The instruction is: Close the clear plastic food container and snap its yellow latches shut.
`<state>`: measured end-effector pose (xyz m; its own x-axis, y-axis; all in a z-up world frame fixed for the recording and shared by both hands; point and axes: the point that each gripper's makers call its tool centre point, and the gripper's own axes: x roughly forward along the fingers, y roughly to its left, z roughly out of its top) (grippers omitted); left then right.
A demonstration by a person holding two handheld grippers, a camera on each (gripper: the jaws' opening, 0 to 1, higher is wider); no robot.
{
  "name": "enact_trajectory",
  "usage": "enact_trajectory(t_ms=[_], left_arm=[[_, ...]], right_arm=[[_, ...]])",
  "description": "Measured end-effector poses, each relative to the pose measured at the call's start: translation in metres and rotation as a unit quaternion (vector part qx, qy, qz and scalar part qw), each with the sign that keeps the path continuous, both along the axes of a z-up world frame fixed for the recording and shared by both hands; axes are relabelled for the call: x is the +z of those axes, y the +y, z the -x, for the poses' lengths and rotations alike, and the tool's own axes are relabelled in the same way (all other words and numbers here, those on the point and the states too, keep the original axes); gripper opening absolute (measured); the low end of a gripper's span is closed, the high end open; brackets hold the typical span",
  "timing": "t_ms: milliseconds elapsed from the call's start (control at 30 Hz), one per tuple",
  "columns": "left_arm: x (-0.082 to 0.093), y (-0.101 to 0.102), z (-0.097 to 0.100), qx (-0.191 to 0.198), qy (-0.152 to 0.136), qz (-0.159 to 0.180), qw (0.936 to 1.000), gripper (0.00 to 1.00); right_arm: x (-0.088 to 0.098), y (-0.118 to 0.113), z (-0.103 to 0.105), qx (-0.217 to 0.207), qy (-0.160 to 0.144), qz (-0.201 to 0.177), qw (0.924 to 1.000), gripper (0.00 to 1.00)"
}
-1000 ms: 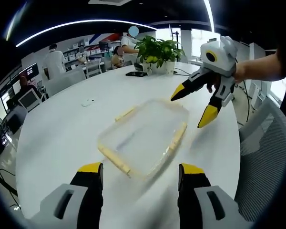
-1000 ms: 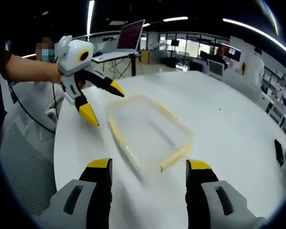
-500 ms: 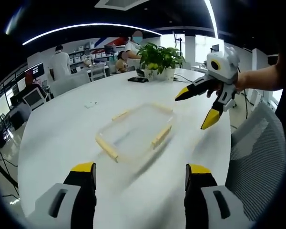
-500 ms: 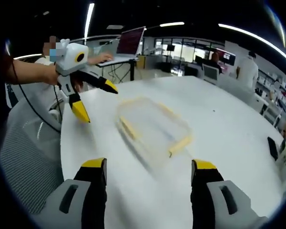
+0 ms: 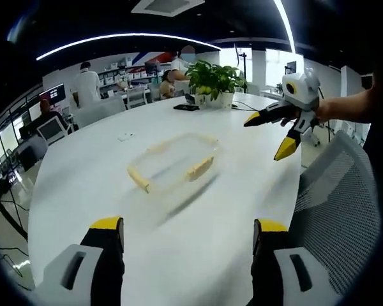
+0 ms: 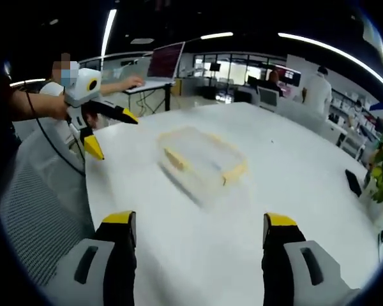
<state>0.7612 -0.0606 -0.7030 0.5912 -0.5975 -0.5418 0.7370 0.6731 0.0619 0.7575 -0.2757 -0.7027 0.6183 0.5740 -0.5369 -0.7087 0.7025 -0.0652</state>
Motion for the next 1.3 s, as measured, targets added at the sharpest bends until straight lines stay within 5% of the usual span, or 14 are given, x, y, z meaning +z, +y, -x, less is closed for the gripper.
enact_trajectory(t_ms=[500,767,1300], left_arm=[[0.015,0.021,0.02,0.016,0.002,0.014,0.9998,0.98],[0.024,0.027,0.026,0.024,-0.008,0.024,0.9994,0.99],[0.029,0.032,0.024,0.038,-0.017,0.026,0.9988,0.99]], right_arm=[[0.01,-0.016,0.026,-0.053,0.009,-0.042,0.9977,0.91],[0.01,-0.015,0.034,-0.047,0.007,-0.034,0.9983,0.99],[0.01,-0.018,0.036,-0.041,0.009,-0.022,0.9989,0.99]])
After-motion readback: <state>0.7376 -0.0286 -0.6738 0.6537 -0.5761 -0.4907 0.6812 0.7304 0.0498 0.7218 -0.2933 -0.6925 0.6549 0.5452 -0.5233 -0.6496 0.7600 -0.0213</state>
